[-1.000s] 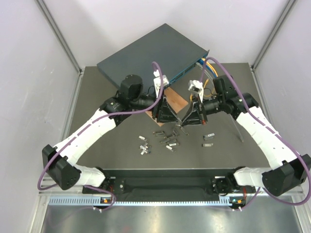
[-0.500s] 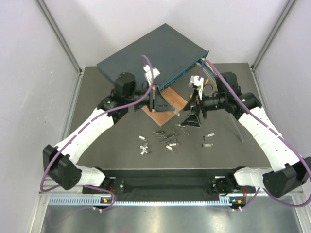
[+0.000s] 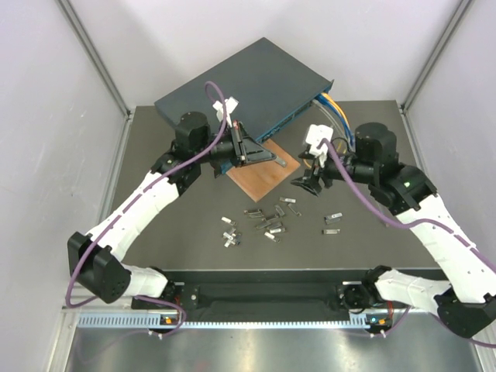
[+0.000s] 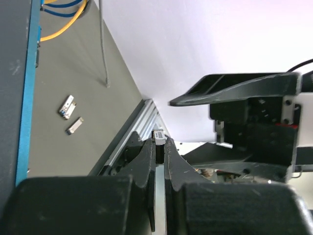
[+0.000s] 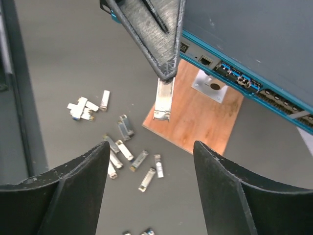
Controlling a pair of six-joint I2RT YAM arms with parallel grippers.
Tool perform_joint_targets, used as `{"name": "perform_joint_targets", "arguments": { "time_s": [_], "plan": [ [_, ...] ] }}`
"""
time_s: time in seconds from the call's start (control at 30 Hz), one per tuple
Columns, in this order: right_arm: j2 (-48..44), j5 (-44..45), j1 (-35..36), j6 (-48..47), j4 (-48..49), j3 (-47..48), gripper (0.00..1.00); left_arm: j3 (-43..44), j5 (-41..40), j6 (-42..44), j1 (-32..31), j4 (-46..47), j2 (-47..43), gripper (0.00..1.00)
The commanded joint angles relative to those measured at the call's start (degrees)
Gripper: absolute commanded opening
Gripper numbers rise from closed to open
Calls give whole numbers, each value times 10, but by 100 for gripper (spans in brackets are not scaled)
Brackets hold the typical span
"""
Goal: Insert the plug into the switch port
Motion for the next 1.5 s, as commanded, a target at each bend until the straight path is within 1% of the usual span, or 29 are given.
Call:
{"name": "perform_joint_targets", "arguments": {
  "time_s": [0.0,0.17,0.23,0.37,0.4,0.47,0.57,0.6,0.67,0.7,0.77,0.8,0.83,0.87,0.93,0.97,1.03,1.07,1.1,1.13,1.17,1.2,1.27,1.3,1.37,1.4,1.47],
  "plan": [
    [13,67,27,-34,29,30,67,26,-11,-42,-2,56,7,0],
    [33,96,43,-34,49,40,61,30,-11,-45,-8,66,8,0],
    [40,100,45,-25,54,44,61,29,-8,-47,-11,73,9,0],
    [49,97,47,-16,63,54,57,29,-4,-51,-14,84,10,0],
    [53,96,47,-15,63,54,54,27,-3,-52,-15,90,11,0],
    [55,93,48,-12,63,57,53,27,-2,-57,-15,92,12,0],
    [60,90,52,-10,63,60,48,24,-1,-59,-17,97,12,0],
    [62,90,52,-12,63,61,43,22,-1,-60,-16,98,12,0],
    [64,90,53,-15,62,62,37,20,-1,-62,-17,99,12,0],
    [64,89,54,-18,61,62,27,20,-1,-63,-16,99,10,0],
    [65,88,55,-21,58,62,19,19,0,-65,-16,101,10,0],
    [66,88,56,-23,56,61,5,18,-1,-65,-17,104,10,0],
    [66,88,56,-23,55,61,0,17,-1,-68,-17,106,11,0],
    [65,88,56,-23,54,61,0,18,0,-68,-16,111,10,3],
    [62,93,57,-24,50,57,0,22,0,-64,-15,118,10,14],
    [59,96,57,-23,51,53,0,27,-1,-58,-14,120,10,34],
    [52,111,56,-11,51,45,0,53,-3,-31,-4,117,11,49],
    [48,118,55,-4,53,34,0,66,-5,-20,1,113,10,63],
    [42,126,55,14,55,28,0,93,-11,-8,14,98,10,71],
    [40,138,52,24,55,22,0,108,-18,20,22,88,9,75],
    [37,141,47,33,54,11,0,122,-35,33,30,78,6,85],
    [32,144,45,49,53,5,0,143,-44,43,50,76,2,90],
    [30,149,38,69,52,-7,0,152,-65,51,74,78,-7,97],
    [32,149,34,87,48,-9,0,154,-70,52,102,80,-19,99],
    [40,151,32,112,35,-6,0,152,-88,51,134,73,-44,99],
    [49,158,30,121,26,-4,0,139,-94,39,171,70,-55,99],
    [59,167,29,143,19,3,0,113,-100,24,214,70,-98,99]
  ]
}}
